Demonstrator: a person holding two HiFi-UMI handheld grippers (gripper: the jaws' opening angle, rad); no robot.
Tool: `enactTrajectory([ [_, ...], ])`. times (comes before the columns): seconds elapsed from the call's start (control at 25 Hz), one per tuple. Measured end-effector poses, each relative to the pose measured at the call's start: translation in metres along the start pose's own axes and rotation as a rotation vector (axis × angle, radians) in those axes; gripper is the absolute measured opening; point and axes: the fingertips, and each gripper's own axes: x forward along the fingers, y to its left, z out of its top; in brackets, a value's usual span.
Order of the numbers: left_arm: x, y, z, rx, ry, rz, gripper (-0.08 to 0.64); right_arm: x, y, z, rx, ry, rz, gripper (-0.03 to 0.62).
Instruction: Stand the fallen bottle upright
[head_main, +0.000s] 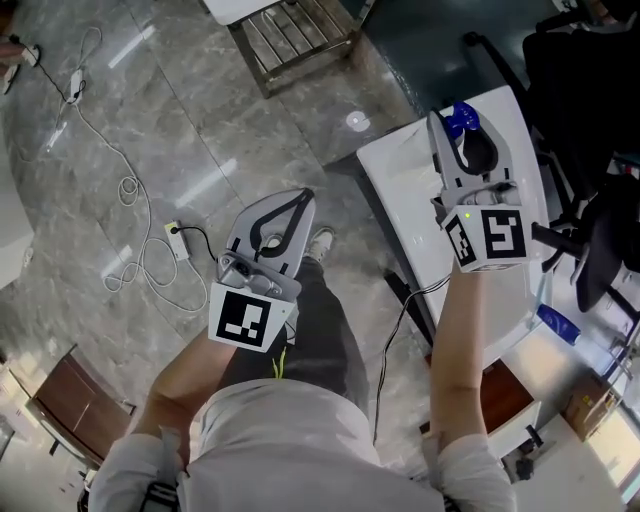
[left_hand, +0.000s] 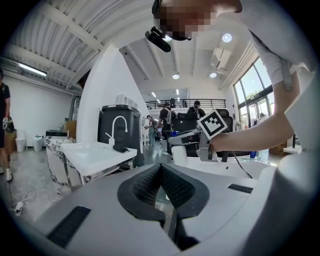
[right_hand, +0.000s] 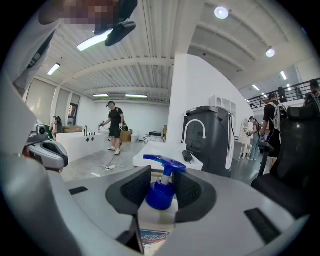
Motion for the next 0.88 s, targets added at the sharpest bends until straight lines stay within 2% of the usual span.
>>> enactTrajectory([
  [0.32, 0.002, -0.006, -0.022, 0.031, 0.03, 0.0, 0.017, -0.014, 0.012, 0.002, 0.003, -0.152, 0.037, 0.152],
  [0.48, 0.008, -0.005, -0.033, -0.002, 0.027, 0.018, 0.017, -0.02, 0.014, -0.002, -0.041, -0.181, 0.04, 0.152],
  [0.64, 0.011, -0.007, -0.038, -0.002, 0.015, 0.022, 0.017, -0.027, 0.02, -0.002, -0.058, -0.23, 0.053, 0.152],
  [0.88, 0.019, -0.014, -0.048, 0.006, 0.015, 0.021, 0.017, -0.031, 0.03, -0.009, -0.172, -0.233, 0.06, 0.153],
])
